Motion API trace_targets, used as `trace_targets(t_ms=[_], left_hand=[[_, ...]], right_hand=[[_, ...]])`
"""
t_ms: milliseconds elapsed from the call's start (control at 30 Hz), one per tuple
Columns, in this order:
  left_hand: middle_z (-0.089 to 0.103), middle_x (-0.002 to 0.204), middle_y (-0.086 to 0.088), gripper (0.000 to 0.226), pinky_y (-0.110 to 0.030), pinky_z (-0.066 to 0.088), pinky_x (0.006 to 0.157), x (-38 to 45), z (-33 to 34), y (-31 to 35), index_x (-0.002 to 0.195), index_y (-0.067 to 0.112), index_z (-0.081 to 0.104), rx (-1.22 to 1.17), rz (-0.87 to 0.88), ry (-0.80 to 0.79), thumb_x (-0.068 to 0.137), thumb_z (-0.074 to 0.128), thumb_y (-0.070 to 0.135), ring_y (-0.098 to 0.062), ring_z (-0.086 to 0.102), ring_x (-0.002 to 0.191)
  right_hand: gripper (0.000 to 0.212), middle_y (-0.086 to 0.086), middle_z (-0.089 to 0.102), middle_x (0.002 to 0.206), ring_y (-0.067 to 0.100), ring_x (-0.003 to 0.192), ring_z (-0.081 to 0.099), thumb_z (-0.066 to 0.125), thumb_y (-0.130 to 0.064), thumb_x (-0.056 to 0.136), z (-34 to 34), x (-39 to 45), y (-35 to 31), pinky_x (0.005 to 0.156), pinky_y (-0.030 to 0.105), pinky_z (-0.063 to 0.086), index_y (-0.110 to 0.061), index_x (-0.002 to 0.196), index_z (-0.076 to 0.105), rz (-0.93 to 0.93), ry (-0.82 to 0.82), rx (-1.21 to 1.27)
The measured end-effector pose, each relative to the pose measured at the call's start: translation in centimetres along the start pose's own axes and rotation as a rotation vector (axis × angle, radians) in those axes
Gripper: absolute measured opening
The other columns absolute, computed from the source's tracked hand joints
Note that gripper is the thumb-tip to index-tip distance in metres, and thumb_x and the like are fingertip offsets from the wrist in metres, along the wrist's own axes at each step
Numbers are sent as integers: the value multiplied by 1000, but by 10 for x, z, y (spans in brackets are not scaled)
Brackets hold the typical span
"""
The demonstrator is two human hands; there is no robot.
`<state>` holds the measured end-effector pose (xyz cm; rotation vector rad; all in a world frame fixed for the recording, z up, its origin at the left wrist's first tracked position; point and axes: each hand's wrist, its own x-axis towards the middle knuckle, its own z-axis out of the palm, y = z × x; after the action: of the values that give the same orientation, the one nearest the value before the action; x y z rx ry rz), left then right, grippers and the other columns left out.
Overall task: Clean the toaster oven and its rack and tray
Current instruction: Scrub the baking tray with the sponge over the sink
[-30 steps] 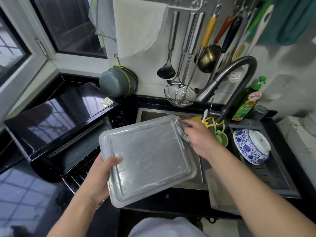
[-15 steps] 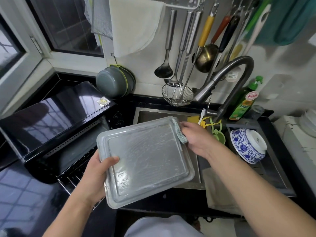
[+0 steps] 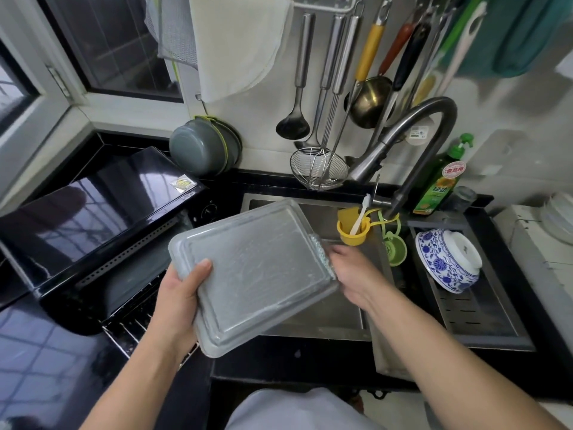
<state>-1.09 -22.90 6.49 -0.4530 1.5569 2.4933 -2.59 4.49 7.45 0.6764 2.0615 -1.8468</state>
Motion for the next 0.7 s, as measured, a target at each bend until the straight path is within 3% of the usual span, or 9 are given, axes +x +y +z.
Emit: trace_targets(t_ms=[100, 167, 300, 400, 500, 600, 633, 700], left_hand=[[73, 120, -16, 36, -44, 64, 75, 5, 0, 4, 134, 12, 58, -2, 5, 13, 98, 60, 10, -30, 74, 99], [74, 118, -14, 32, -45, 63, 74, 7, 0, 3, 131, 15, 61, -3, 21, 77, 99, 62, 13, -29, 74, 97], [76, 115, -8, 29, -46, 60, 82, 0, 14, -14, 129, 19, 64, -89, 24, 215, 100, 61, 16, -28, 73, 101], [75, 119, -6, 31, -47, 57, 91, -5, 40, -34, 130, 22, 63, -191, 33, 290, 100, 60, 15, -29, 71, 112], [72, 128, -9, 37, -49, 51, 104, -11, 77, -46, 135, 19, 59, -372, 25, 241, 102, 54, 3, -28, 67, 121], [72, 128, -10, 41, -45, 55, 100, -8, 83, -38, 137, 16, 58, -428, 15, 228, 102, 52, -3, -25, 69, 117], [72, 128, -11, 42, -43, 58, 95, -6, 77, -34, 140, 15, 56, -438, -16, 234, 102, 50, -4, -25, 70, 116], [71, 130, -12, 43, -43, 60, 90, -5, 66, -30, 142, 13, 55, -421, -94, 226, 103, 49, -3, -26, 71, 114]], right_hand=[[27, -7, 77, 95, 18, 99, 70, 63, -47, 94, 4, 0, -1, 96, 43, 49, -25, 91, 78, -17, 53, -104], [24, -5, 77, 94, 17, 96, 69, 58, -36, 99, 4, -3, -2, 93, 40, 51, -23, 92, 76, -51, 37, -124], [17, 9, 75, 97, 16, 78, 70, 54, -12, 101, 1, -12, -4, 65, 29, 54, -8, 106, 70, -78, 49, 425], [20, 9, 73, 102, 18, 85, 72, 51, -18, 103, 17, -4, 6, 73, 33, 58, -12, 113, 67, -79, 300, 648], [21, 5, 76, 98, 24, 94, 73, 48, -22, 104, 65, -10, 24, 87, 49, 58, -17, 104, 69, 7, 350, 606], [22, 4, 77, 96, 24, 94, 73, 49, -20, 103, 79, -24, 31, 90, 47, 57, -12, 104, 70, 15, 213, 534], [22, 4, 77, 92, 23, 89, 73, 50, -20, 103, 69, -22, 23, 87, 45, 57, -11, 104, 70, 12, 155, 511], [22, 5, 74, 83, 20, 75, 69, 52, -23, 102, 39, 2, 1, 74, 39, 55, -10, 100, 69, 45, 188, 527]])
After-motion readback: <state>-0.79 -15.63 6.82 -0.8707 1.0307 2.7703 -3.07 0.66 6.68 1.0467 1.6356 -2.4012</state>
